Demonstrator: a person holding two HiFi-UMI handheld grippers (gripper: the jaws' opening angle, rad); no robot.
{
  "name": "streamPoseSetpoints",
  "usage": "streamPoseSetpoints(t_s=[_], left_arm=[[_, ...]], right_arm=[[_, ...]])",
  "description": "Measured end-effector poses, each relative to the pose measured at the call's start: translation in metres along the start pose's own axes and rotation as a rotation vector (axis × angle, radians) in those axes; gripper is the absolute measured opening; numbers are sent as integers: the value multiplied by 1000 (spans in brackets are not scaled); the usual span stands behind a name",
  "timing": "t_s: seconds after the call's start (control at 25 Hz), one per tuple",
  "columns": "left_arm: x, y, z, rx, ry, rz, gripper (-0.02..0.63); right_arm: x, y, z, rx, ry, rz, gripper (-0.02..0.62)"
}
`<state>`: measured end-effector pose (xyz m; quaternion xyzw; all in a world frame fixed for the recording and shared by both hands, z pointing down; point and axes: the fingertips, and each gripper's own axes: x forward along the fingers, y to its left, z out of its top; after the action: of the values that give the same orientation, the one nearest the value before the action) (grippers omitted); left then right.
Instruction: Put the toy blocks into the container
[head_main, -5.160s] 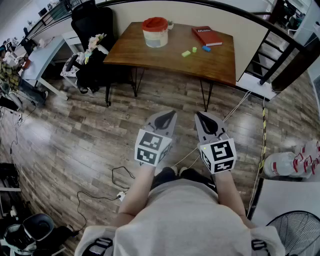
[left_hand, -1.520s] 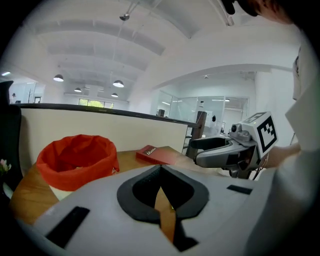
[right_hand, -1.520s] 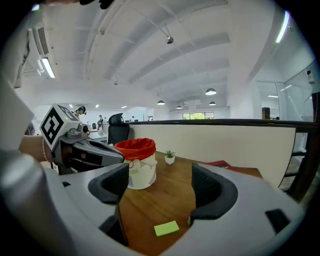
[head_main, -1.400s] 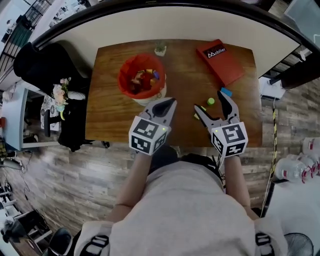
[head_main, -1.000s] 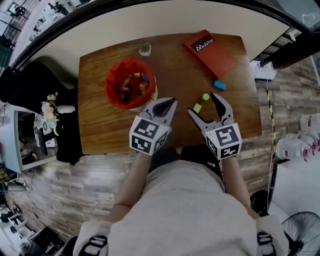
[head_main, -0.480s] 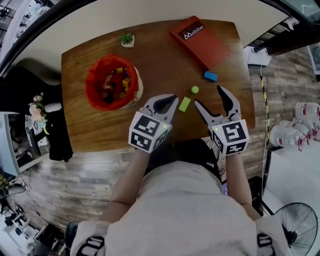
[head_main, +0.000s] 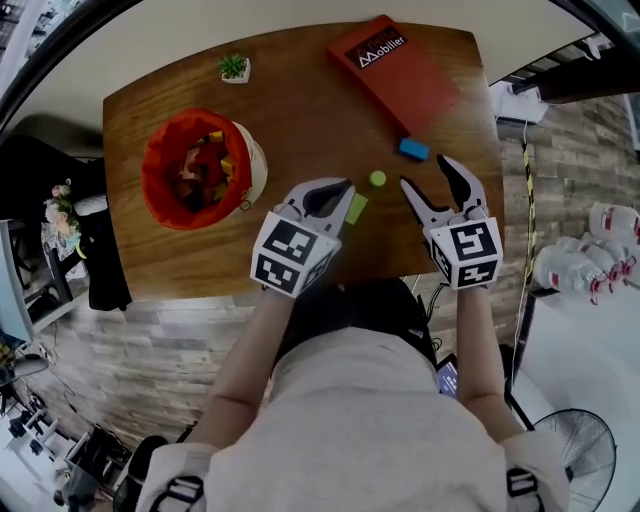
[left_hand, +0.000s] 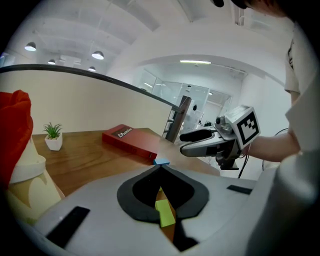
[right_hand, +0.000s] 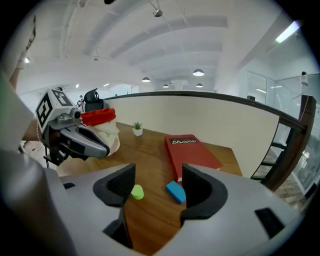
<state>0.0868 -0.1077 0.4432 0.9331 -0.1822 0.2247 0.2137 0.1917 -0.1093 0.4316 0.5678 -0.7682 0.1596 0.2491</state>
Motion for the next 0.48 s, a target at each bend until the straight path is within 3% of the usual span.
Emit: streamPoseSetpoints(t_s=[0.28,0.48], left_arm=[[22,3,-3,-1,46,-5,12],[39,7,-8,-8,79,-1,12]], right_arm=[[41,-22,-42,38,98,61,287],[61,-34,-63,2,152,80,282]])
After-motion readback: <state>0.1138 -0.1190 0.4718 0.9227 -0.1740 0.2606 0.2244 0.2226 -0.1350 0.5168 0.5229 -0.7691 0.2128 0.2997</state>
